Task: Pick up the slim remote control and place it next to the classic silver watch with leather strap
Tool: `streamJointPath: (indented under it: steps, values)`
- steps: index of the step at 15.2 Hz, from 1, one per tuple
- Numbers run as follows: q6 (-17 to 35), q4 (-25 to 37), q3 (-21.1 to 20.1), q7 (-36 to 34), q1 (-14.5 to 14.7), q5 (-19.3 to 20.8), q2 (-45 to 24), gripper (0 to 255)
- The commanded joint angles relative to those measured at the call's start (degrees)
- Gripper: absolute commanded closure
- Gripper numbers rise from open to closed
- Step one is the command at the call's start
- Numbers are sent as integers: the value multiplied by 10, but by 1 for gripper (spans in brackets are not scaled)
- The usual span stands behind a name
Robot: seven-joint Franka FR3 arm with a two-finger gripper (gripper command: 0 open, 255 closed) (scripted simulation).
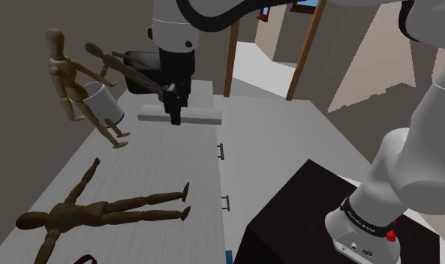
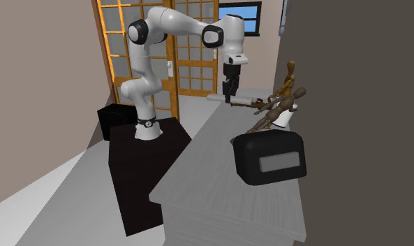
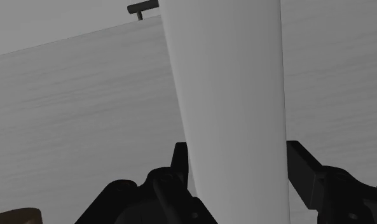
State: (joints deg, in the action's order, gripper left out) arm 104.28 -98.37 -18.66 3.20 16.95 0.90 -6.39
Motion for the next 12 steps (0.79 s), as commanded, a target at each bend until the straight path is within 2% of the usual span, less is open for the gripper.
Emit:
streamJointPath:
  steps: [1,12]
  values:
    - [8,-25,-10,-22,12,-5,18,255]
    - [25,-103,-76,-145,77,-31,87,255]
